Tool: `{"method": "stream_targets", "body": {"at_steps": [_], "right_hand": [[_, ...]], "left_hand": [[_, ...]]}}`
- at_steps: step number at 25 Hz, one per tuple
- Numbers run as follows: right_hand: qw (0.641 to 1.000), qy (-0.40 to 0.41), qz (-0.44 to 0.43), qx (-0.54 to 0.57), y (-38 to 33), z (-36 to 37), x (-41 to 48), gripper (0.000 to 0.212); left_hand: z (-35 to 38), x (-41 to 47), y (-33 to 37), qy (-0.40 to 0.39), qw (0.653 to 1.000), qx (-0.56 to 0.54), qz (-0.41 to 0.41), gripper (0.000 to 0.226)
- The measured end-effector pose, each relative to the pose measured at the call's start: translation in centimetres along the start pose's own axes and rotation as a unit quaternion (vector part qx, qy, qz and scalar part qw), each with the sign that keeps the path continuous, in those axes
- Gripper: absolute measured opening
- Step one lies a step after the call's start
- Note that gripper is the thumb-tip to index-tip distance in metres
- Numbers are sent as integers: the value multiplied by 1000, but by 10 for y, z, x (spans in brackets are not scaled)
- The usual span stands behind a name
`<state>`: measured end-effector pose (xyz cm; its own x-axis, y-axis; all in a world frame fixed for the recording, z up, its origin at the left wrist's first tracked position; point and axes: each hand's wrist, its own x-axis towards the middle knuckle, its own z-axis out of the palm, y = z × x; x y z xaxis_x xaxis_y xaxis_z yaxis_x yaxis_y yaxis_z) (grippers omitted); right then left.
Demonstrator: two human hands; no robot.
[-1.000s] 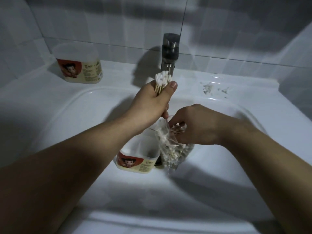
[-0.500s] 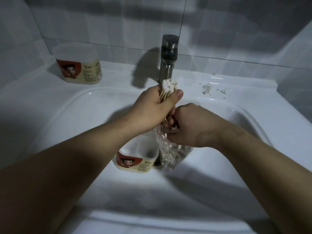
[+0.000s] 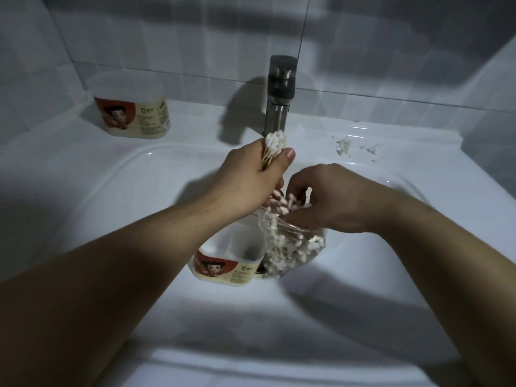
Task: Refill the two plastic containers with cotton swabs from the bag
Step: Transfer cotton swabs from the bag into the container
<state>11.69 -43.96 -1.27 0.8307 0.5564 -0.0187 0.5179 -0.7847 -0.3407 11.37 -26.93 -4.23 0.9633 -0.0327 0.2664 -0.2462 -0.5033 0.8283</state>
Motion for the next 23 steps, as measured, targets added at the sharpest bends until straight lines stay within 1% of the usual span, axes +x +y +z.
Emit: {"method": "stream_targets", "body": {"at_steps": [3,6,8,11,13,16,19,21,23], "right_hand": [[1000,20,11,21,3,0,2,26],[996,49,18,66,4,0,3,12],[992,79,24,96,4,-1,3,6],[986,99,38,130,2,0,3,6],[981,106,41,157,1,0,3,5],[970,121,40,208,-1,-4,2,5],[959,145,43,239,0,-8,1,5],[953,147,44,260,1,-8,2,4],[946,149,48,285,0,-7,2,5]], "left_hand": [[1,0,1,4,1000,-14,-13,28],[1,-2,3,8,999,-27,-21,26],[1,-2,4,15,998,-46,-28,25],[0,0,4,20,995,-92,-47,23],[-1,2,2,28,994,-96,-51,23],[-1,4,-2,35,995,-78,-54,34],[-1,3,-3,20,996,-73,-53,42],[0,3,-3,11,994,-87,-58,41],[0,4,-1,10,989,-127,-73,37]]}}
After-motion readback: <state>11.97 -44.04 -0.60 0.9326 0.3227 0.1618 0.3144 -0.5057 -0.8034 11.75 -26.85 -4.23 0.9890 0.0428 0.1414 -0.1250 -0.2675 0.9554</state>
